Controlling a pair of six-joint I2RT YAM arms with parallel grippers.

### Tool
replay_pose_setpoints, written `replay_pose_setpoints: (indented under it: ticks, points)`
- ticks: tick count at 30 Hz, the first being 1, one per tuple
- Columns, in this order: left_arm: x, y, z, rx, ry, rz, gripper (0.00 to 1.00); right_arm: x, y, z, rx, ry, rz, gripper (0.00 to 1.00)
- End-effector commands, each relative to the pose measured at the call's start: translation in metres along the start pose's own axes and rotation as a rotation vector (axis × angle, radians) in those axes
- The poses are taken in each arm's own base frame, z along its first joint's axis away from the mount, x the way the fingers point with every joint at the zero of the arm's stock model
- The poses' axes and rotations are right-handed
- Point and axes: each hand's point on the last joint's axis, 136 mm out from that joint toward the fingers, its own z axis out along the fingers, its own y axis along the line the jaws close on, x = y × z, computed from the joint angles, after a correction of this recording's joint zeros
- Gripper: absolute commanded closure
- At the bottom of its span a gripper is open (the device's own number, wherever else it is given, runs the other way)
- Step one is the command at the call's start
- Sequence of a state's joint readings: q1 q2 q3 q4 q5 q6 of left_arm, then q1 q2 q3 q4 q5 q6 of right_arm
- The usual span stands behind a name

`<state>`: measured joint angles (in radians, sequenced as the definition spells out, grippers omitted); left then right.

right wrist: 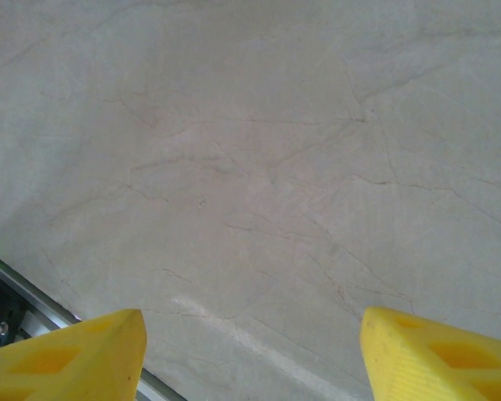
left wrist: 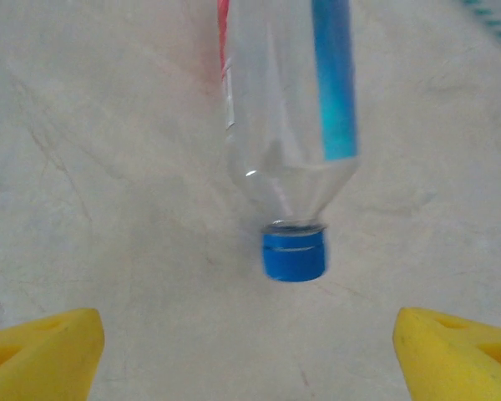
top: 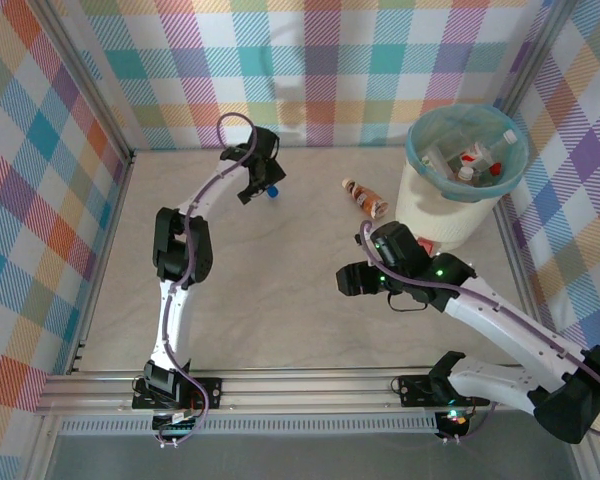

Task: Put the plastic bottles in the bin

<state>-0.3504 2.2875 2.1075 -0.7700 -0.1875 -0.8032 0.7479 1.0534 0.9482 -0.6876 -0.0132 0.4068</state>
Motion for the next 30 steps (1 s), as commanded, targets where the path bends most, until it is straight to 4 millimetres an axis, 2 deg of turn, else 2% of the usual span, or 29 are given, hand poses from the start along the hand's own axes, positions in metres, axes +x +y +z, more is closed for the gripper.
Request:
replay_pose_setpoints:
  ticks: [1, 10, 18, 21, 25, 30]
  points:
    - [-0.006, 0.001, 0.012, 0.002, 0.045, -0.012, 0.1, -0.012, 0.013, -0.007, -0.047, -0.027, -0.002, 0.31]
    - [0.0, 0.005, 0.059, 0.004, 0.122, 0.013, 0.11, -0.007, 0.008, -0.014, -0.033, -0.037, -0.01, 0.31]
    - [0.002, 0.003, 0.077, 0.014, 0.129, 0.099, 0.14, -0.008, 0.01, -0.012, -0.04, -0.029, -0.007, 0.31]
    - [0.004, 0.002, 0.084, 0.019, 0.135, 0.126, 0.21, -0.007, 0.011, -0.012, -0.04, -0.025, -0.004, 0.31]
    - [0.008, 0.001, 0.09, 0.038, 0.156, 0.145, 0.37, -0.006, 0.01, -0.013, -0.038, -0.022, 0.002, 0.31]
    - [0.011, 0.0, 0.089, 0.05, 0.177, 0.153, 0.52, -0.008, 0.011, -0.015, -0.04, -0.026, 0.012, 0.32]
